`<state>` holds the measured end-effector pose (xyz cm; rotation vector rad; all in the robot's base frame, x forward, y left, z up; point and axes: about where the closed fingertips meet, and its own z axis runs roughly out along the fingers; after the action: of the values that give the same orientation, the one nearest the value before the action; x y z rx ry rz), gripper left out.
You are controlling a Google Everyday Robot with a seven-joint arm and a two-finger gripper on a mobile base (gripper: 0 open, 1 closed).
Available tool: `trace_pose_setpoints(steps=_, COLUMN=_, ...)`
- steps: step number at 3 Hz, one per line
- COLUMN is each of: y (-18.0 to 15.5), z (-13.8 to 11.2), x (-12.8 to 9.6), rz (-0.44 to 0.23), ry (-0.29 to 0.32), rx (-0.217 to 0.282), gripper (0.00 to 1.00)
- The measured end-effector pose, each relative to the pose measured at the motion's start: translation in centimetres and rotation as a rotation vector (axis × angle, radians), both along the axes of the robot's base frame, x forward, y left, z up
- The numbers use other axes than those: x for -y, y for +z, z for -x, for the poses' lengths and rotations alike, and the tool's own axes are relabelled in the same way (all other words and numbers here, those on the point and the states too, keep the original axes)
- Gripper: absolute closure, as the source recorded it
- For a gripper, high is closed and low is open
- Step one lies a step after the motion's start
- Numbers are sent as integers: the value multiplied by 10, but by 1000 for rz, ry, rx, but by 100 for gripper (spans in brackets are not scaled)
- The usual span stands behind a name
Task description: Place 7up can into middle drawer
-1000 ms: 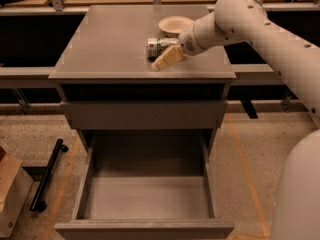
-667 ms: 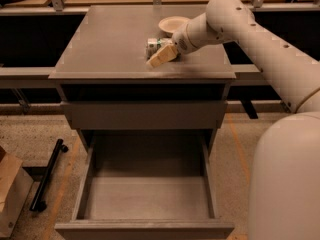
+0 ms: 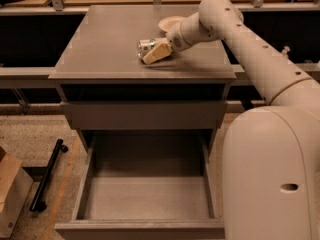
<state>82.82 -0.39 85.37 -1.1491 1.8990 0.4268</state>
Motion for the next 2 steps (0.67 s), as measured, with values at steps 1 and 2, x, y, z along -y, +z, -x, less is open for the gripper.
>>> trace_pose_setpoints(steps=1, y=-3, z=3, x=1, rz=1, ry=6, rx=-6, gripper=41)
trace_pose_setpoints(steps=2, y=0, z=16, x=5, rz=-4, ry=9, rx=-8, gripper=64)
